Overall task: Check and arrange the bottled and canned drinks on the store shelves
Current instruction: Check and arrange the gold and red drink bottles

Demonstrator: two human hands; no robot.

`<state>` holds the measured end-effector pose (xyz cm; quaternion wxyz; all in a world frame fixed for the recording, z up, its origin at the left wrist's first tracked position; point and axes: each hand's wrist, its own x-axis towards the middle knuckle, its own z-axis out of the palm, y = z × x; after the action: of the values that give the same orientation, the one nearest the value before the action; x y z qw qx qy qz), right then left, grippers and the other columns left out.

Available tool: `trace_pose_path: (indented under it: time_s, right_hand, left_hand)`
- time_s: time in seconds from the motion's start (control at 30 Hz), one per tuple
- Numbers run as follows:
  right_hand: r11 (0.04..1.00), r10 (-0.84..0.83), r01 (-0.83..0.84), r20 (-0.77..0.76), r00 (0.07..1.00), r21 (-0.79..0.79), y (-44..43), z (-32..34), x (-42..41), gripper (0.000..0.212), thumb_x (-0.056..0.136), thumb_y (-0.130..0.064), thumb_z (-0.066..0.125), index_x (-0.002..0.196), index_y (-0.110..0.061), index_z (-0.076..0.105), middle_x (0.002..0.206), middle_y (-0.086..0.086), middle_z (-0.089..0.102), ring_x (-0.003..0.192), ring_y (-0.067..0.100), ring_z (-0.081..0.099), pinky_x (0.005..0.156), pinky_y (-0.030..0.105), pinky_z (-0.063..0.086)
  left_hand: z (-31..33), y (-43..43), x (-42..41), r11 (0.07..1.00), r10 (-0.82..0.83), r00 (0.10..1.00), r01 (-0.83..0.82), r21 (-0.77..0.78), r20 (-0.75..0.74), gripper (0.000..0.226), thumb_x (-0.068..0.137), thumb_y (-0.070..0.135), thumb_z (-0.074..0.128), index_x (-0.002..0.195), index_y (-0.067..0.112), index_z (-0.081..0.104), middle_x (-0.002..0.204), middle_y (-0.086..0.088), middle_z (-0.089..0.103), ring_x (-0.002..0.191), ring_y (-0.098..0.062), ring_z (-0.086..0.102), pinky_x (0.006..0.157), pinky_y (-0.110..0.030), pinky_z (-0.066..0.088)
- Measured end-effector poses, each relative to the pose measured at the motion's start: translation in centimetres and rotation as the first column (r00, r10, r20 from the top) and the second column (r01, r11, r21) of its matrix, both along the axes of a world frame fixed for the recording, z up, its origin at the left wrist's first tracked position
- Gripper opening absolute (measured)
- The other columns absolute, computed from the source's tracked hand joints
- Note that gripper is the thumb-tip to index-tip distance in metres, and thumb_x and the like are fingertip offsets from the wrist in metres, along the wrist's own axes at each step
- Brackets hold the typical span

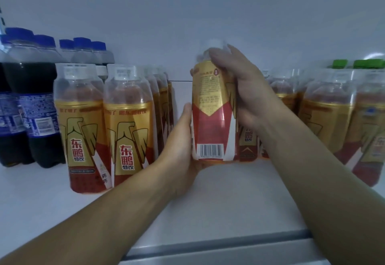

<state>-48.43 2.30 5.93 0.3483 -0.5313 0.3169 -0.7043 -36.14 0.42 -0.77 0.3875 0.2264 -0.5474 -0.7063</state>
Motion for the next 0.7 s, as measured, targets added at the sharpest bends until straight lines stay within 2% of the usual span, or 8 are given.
trace_pose_path:
  time_s: [0.07, 0.13, 0.27, 0.37, 0.43, 0.53, 0.63, 0.7]
  right_hand:
    - [0.994, -0.088, 0.086, -0.03, 0.996, -0.073, -0.04, 0.1, 0.01, 0.058, 0.085, -0.021, 0.074, 0.136, -0.012, 0.048, 0.101, 0.012, 0.068, 0.082, 0.021, 0.071, 0.07, 0.035, 0.057]
    - [0.985, -0.155, 0.149, -0.069, 0.985, -0.089, -0.13, 0.02, 0.06, 0.068, 0.08, -0.023, 0.079, 0.139, -0.024, 0.045, 0.104, 0.008, 0.069, 0.084, 0.019, 0.073, 0.074, 0.035, 0.057]
    - [0.999, 0.009, -0.009, 0.0, 1.0, 0.042, -0.12, -0.14, 0.04, 0.058, 0.089, -0.023, 0.072, 0.14, -0.016, 0.045, 0.113, 0.013, 0.065, 0.096, 0.029, 0.074, 0.076, 0.04, 0.06]
    - [0.997, 0.068, -0.069, 0.039, 0.997, 0.022, -0.1, -0.03, -0.39, 0.037, 0.089, -0.02, 0.068, 0.123, -0.011, 0.053, 0.112, 0.017, 0.065, 0.111, 0.042, 0.067, 0.08, 0.045, 0.06]
    - [0.999, -0.019, 0.019, 0.003, 1.0, -0.026, 0.01, 0.0, -0.17, 0.054, 0.087, -0.019, 0.071, 0.136, -0.009, 0.05, 0.104, 0.011, 0.069, 0.095, 0.031, 0.071, 0.071, 0.039, 0.059]
    - [0.979, -0.195, 0.186, -0.121, 0.973, -0.079, -0.32, -0.21, 0.05, 0.071, 0.083, -0.025, 0.077, 0.145, -0.02, 0.043, 0.103, 0.002, 0.069, 0.082, 0.017, 0.073, 0.074, 0.034, 0.057]
    - [0.989, -0.145, 0.144, -0.119, 0.982, -0.015, -0.63, -0.17, 0.01, 0.075, 0.081, -0.036, 0.078, 0.146, -0.022, 0.043, 0.119, 0.007, 0.066, 0.094, 0.02, 0.072, 0.083, 0.04, 0.058]
    - [0.998, -0.04, 0.043, -0.053, 0.998, 0.044, -0.59, -0.1, -0.22, 0.075, 0.085, -0.037, 0.076, 0.147, -0.014, 0.042, 0.125, 0.012, 0.063, 0.108, 0.029, 0.069, 0.09, 0.047, 0.057]
  left_hand:
    - [0.0, -0.23, -0.12, 0.998, 0.031, 0.999, -0.032, -0.057, -0.022, 0.053, 0.1, 0.064, 0.027, 0.12, 0.034, 0.067, 0.106, 0.003, 0.077, 0.097, -0.018, 0.074, 0.094, -0.05, 0.056]
    - [0.12, -0.31, -0.15, 0.995, 0.073, 0.997, -0.075, -0.059, -0.031, 0.054, 0.1, 0.064, 0.028, 0.124, 0.034, 0.065, 0.109, 0.002, 0.076, 0.099, -0.018, 0.073, 0.094, -0.049, 0.056]
    - [0.26, -0.21, 0.21, 0.995, -0.005, 1.0, 0.005, 0.095, -0.001, 0.058, 0.1, 0.062, 0.033, 0.119, 0.021, 0.069, 0.101, -0.011, 0.077, 0.087, -0.03, 0.074, 0.067, -0.044, 0.059]
    - [0.17, -0.06, 0.17, 0.997, -0.032, 0.999, 0.031, 0.073, 0.007, 0.058, 0.1, 0.062, 0.033, 0.117, 0.02, 0.07, 0.103, -0.01, 0.077, 0.095, -0.031, 0.074, 0.077, -0.049, 0.059]
    - [0.08, -0.05, -0.05, 1.0, 0.018, 1.0, -0.018, -0.001, 0.003, 0.056, 0.1, 0.064, 0.031, 0.105, 0.029, 0.073, 0.099, -0.004, 0.078, 0.093, -0.023, 0.075, 0.09, -0.047, 0.056]
    - [0.14, -0.25, -0.12, 0.994, 0.087, 0.996, -0.088, -0.061, -0.027, 0.058, 0.1, 0.063, 0.028, 0.098, 0.029, 0.075, 0.097, -0.002, 0.078, 0.093, -0.019, 0.075, 0.097, -0.044, 0.052]
    - [-0.07, -0.59, 0.01, 0.999, 0.036, 0.998, -0.034, 0.037, -0.051, 0.056, 0.101, 0.059, 0.034, 0.096, 0.023, 0.076, 0.092, -0.006, 0.078, 0.08, -0.021, 0.076, 0.077, -0.039, 0.057]
    - [0.05, -0.27, 0.09, 0.985, -0.089, 0.993, 0.099, 0.143, -0.072, 0.058, 0.099, 0.058, 0.038, 0.102, 0.017, 0.078, 0.1, -0.012, 0.076, 0.083, -0.026, 0.074, 0.08, -0.044, 0.056]
